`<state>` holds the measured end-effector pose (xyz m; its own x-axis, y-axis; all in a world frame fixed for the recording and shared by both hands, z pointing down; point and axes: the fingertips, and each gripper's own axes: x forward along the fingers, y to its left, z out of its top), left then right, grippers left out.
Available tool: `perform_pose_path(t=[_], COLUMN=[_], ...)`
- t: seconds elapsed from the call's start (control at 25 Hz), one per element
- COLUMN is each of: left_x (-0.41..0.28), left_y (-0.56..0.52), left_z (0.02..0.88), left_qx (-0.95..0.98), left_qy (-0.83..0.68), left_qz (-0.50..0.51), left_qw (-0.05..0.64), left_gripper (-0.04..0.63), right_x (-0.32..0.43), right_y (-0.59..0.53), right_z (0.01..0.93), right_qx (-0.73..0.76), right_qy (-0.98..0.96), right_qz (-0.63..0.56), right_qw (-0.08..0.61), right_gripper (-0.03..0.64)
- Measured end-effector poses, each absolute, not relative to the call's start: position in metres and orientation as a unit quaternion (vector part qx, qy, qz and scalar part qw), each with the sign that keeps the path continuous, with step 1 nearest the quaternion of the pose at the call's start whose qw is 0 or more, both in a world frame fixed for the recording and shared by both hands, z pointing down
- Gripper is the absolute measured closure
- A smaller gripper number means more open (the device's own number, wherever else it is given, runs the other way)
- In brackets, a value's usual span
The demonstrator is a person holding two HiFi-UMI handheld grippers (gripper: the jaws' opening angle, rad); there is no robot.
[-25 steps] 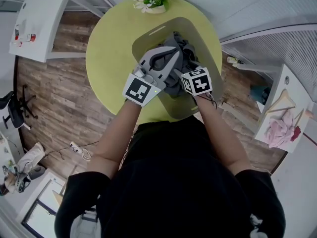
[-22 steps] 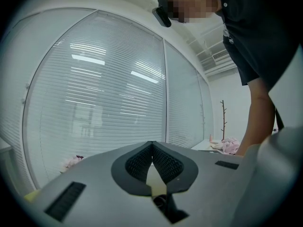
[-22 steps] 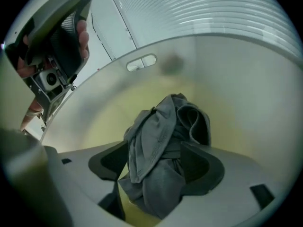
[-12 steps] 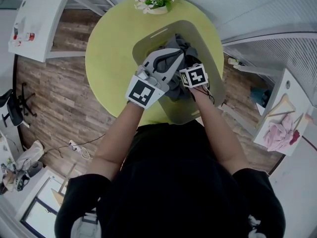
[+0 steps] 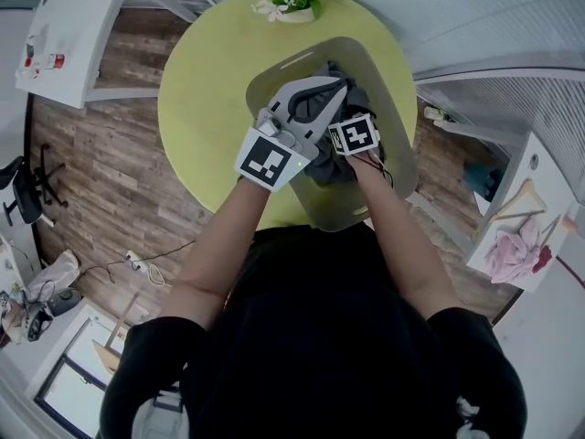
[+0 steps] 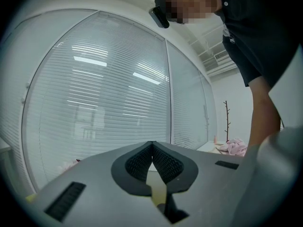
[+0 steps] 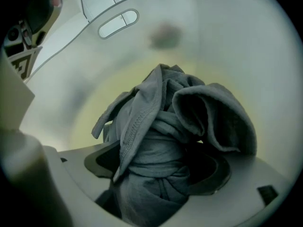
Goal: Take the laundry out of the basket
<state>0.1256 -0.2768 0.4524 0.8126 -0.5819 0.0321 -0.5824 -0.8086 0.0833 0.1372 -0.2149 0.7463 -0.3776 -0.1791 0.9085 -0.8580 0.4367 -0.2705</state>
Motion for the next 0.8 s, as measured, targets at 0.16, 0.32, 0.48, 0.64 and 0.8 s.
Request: perform_pose_path(t=[0.16, 0.32, 0.48, 0.64, 0.8], left_x=[0.124, 0.123, 0.121, 0.120, 0.117], left_y=[-0.283, -0.285, -0.287, -0.288, -0.286], left_z=[0.453, 0.457, 0.457, 0.455, 0.449], left_qx=[0.949, 0.947, 0.946, 0.944, 0.942], left_qy=[-0.314, -0.319, -0.321, -0.326, -0.331], left_qz=[-0.002, 0.000, 0.000, -0.006, -0.009], left_qw=[0.045, 0.049, 0.048, 0.048, 0.046], left_gripper=[0.586, 0.586, 0.586, 0.586, 0.586], right_x=[0.135, 0.134, 0.131, 0.131, 0.131], right_y=[-0.216, -0.217, -0.217, -0.219, -0.220], right_z=[0.756, 0.765, 0.772, 0.777, 0.776], right_qx=[0.353, 0.351, 0.342, 0.333, 0.328], right_qy=[-0.727, -0.729, -0.734, -0.739, -0.743], right_qz=[0.389, 0.376, 0.366, 0.356, 0.338], right_qw=[0.442, 0.452, 0.459, 0.465, 0.475], right_gripper=[0.206, 0.196, 0.193, 0.192, 0.193])
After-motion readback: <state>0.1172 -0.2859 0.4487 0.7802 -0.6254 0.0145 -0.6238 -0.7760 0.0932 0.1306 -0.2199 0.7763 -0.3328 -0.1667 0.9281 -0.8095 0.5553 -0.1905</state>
